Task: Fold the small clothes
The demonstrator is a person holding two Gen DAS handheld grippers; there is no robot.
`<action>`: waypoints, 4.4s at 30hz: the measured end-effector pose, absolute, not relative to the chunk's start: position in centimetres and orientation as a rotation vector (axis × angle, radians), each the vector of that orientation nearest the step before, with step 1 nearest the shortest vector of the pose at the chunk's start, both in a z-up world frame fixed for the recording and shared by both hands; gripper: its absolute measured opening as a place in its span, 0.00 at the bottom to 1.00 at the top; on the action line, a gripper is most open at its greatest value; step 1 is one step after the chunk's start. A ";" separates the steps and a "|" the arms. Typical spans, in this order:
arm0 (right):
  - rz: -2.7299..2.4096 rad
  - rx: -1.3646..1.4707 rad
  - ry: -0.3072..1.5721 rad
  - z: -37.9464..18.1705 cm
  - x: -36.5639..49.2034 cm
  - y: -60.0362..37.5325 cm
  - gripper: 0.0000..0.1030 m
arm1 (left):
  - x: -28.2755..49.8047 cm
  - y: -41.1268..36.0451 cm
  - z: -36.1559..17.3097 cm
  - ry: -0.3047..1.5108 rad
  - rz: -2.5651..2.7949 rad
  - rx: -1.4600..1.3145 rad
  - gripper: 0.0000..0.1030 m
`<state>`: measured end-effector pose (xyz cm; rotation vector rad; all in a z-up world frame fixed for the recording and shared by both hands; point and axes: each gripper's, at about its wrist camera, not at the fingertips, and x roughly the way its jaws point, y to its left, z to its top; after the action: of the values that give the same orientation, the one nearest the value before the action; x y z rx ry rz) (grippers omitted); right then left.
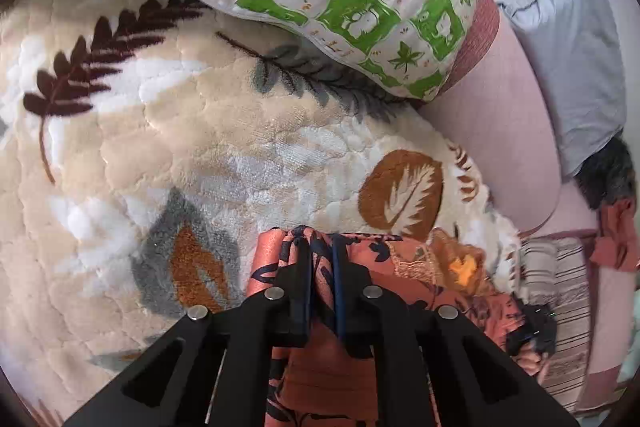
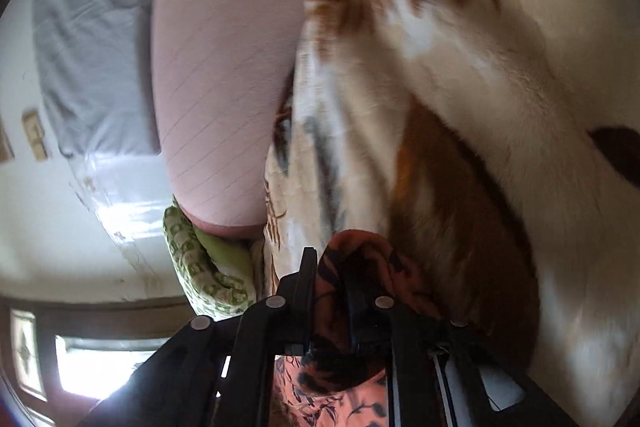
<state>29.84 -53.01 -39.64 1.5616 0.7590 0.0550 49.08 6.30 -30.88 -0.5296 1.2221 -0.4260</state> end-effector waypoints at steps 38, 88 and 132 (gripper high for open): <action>-0.072 0.455 0.873 -27.5 43.8 -28.0 0.37 | 32.8 2.5 -29.8 1.019 -0.261 -0.157 0.62; 0.015 0.451 0.947 -29.6 50.2 -22.3 0.48 | 32.3 5.6 -30.5 1.064 -0.126 -0.119 0.62; -0.105 0.703 0.860 -31.8 20.4 -33.8 0.50 | 26.8 -3.2 -29.0 0.939 -0.178 0.175 0.81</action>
<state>20.38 -33.79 -31.82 0.7027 0.8596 -0.1053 26.80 -3.19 -29.02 0.1748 0.9391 -0.1778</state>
